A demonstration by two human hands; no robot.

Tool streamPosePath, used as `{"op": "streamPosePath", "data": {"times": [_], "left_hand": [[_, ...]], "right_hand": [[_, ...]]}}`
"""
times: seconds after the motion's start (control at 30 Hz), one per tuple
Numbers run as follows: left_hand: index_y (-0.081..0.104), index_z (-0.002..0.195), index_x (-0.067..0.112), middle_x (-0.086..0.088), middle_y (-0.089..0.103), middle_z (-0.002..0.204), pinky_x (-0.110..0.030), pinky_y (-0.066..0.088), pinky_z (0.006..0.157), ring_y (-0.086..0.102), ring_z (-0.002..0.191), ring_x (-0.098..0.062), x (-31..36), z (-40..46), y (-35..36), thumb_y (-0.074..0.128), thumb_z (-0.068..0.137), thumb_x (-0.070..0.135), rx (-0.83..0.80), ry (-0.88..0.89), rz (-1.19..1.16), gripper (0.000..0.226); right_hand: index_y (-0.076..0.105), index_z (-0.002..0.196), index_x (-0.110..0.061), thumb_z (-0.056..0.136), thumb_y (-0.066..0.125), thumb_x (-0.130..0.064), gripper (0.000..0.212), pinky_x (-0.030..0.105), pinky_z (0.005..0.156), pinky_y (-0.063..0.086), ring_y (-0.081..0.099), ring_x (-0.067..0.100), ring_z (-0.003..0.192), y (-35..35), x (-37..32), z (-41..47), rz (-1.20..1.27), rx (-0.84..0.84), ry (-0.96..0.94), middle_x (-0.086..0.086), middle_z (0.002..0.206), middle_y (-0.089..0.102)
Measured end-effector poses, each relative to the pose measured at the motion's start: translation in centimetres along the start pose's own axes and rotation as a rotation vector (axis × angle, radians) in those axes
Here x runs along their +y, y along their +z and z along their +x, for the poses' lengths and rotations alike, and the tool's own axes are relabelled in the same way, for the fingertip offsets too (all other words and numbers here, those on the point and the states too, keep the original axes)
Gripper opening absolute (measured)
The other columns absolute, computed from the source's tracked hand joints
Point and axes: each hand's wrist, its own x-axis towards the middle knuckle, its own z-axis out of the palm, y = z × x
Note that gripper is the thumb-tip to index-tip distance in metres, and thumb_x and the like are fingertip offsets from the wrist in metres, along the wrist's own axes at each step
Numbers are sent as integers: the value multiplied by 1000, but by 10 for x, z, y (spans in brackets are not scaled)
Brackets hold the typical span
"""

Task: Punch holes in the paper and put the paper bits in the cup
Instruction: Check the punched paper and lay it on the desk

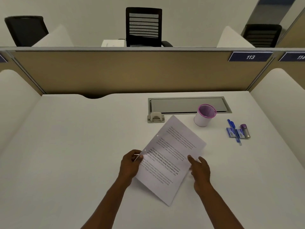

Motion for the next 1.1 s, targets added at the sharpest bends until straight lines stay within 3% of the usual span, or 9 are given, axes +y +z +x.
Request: {"op": "streamPosePath", "data": {"times": [0.1,0.17,0.33,0.4,0.53,0.63,0.83,0.97,1.1], "left_hand": [[66,100,27,1,77,90,-32,56,69,74,83,-21,-2,-10,0,62,97,23,-2,10,-32,8],[66,102,28,2,76,94,-31,56,71,72,86,-21,-2,-17,0,63,96,24,-2,20,-23,8],[67,94,34,11,74,97,-23,51,68,71,82,-9,8,-25,-2,69,91,26,-38,90,69,9],[66,101,34,14,74,101,-18,52,66,72,81,-4,21,-23,-3,72,89,31,-71,131,96,13],[60,126,31,15,70,118,-22,56,84,67,103,-3,59,-10,-1,72,89,31,-96,267,48,39],[60,127,31,13,71,118,-25,57,89,68,108,-8,85,-4,3,66,94,21,-88,347,-71,35],[70,105,35,9,75,108,-26,58,87,71,102,-13,93,-6,13,62,94,10,-51,415,-155,28],[69,108,41,11,74,110,-29,58,90,70,105,-13,82,-14,23,62,94,8,-42,357,-162,37],[68,108,45,12,74,109,-32,57,90,69,104,-10,80,-23,27,58,95,13,-35,361,-170,36]], "right_hand": [[61,123,-16,88,71,-19,37,36,78,53,65,23,97,2,-6,-2,126,-151,21,7,115,68],[66,115,-17,90,66,-7,27,32,72,54,68,23,97,2,-9,-5,198,-221,-23,6,114,71],[70,105,-20,90,66,-6,21,32,71,58,71,23,96,2,-38,-11,206,-268,-266,2,105,75],[69,106,-21,91,65,-7,21,30,69,59,72,21,94,1,-50,-14,188,-305,-354,-1,103,75],[67,112,-17,93,62,-9,21,28,70,59,73,20,93,-2,-74,-17,152,-405,-493,-1,104,75],[64,117,-14,93,62,-8,25,26,74,59,71,19,97,-8,-88,-15,162,-437,-565,1,109,73],[67,114,-21,92,63,-8,26,27,75,59,71,20,97,-18,-87,-10,169,-486,-591,0,109,73],[69,114,-17,89,63,1,31,28,82,57,69,23,102,-17,-69,-8,239,-540,-542,6,113,72],[73,107,-25,91,63,-4,28,25,80,58,70,20,99,-14,-66,-13,230,-505,-554,3,109,74]]}}
